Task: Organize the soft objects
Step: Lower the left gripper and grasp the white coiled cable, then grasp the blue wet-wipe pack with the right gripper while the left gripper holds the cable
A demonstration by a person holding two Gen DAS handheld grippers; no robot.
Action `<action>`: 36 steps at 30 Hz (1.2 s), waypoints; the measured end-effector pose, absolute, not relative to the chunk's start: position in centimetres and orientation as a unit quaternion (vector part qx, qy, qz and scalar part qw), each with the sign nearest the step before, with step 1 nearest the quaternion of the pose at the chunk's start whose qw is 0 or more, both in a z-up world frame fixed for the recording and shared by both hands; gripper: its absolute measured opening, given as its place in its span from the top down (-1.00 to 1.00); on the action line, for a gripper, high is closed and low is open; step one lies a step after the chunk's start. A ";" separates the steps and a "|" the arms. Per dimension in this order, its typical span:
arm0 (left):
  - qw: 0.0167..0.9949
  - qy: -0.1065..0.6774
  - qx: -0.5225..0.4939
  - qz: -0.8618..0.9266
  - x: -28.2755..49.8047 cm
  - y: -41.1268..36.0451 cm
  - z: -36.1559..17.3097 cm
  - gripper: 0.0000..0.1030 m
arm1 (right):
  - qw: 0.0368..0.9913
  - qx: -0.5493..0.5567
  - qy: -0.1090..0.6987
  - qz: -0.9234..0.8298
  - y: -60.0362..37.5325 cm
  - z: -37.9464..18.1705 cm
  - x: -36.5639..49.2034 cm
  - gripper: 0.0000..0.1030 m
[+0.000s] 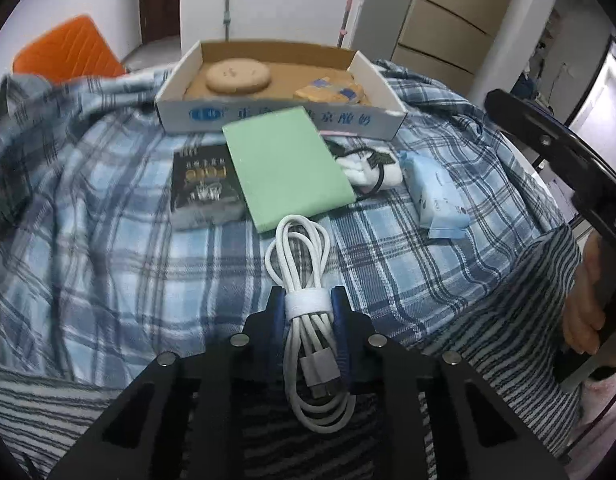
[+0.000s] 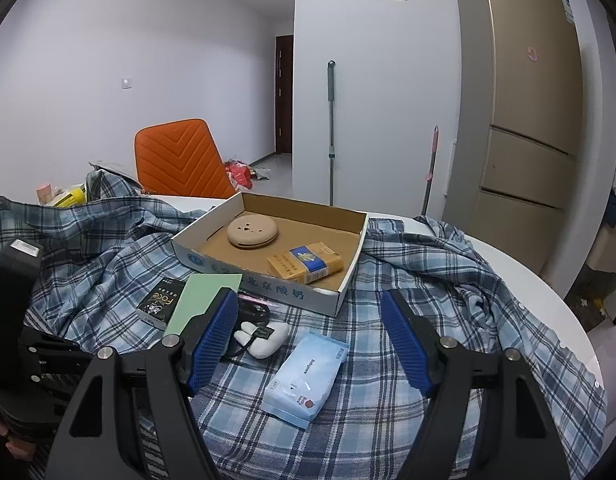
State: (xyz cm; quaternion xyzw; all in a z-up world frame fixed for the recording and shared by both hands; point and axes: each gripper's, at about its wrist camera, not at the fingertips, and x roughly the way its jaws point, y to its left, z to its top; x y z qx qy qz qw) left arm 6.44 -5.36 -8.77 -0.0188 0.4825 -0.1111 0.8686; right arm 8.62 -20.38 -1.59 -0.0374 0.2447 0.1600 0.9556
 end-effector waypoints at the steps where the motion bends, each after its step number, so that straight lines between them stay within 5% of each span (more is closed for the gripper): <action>1: 0.875 0.472 -0.007 -0.109 6.2 -5.5 -8.4 0.53 | 0.956 -0.036 0.245 0.159 -20.4 -1.6 8.6 -0.42; 28: 0.983 0.149 0.037 -0.105 5.5 -4.0 0.4 0.53 | 0.944 -0.012 0.290 0.159 -21.0 -2.7 10.2 -0.42; 36: 0.983 0.149 0.016 -0.106 6.3 -2.9 -1.5 0.53 | 0.916 0.019 0.367 0.161 -21.9 -4.6 11.9 -0.42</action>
